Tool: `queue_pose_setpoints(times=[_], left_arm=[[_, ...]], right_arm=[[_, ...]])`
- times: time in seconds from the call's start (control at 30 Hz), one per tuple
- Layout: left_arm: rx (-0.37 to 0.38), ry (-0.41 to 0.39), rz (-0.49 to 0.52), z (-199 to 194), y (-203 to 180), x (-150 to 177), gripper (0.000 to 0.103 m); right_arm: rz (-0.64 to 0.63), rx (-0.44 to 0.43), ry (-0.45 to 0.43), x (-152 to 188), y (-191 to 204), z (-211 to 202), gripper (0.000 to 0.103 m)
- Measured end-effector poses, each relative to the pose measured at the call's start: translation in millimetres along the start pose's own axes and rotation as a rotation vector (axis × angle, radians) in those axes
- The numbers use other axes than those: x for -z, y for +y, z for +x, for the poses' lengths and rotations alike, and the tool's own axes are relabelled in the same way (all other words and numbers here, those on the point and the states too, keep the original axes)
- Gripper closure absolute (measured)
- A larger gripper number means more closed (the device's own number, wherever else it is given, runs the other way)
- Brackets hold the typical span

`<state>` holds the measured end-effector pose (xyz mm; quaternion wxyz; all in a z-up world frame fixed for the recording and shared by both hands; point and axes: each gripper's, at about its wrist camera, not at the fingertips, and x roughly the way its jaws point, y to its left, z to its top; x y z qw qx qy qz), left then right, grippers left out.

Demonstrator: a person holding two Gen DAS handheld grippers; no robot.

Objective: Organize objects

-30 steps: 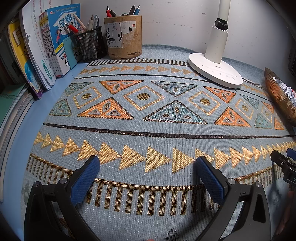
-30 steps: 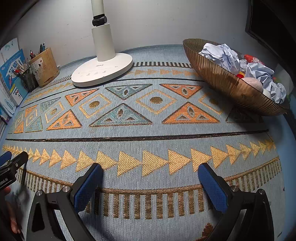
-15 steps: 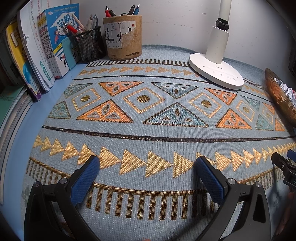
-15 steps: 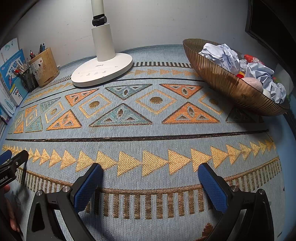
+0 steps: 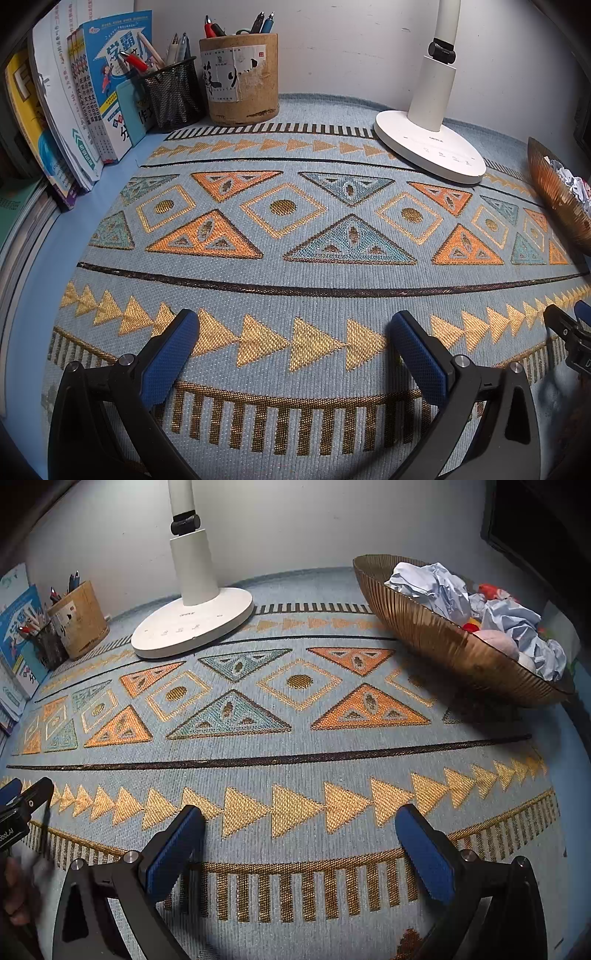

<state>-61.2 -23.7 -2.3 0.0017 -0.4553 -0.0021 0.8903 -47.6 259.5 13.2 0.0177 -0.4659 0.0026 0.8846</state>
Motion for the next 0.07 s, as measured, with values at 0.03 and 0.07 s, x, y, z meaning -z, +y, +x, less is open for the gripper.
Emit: queue_pose_setpoints(times=[0.03,0.07], left_arm=[[0.001,0.0,-0.001,0.1,0.3,-0.4,0.0],[-0.002,0.0,0.001,0.0,-0.4,-0.5,0.0]], right_arm=[[0.007,0.006,-0.026,3.3,0.7,-1.5,0.0],[0.008,0.01,-0.03,3.4,1.7,-3.6,0.0]])
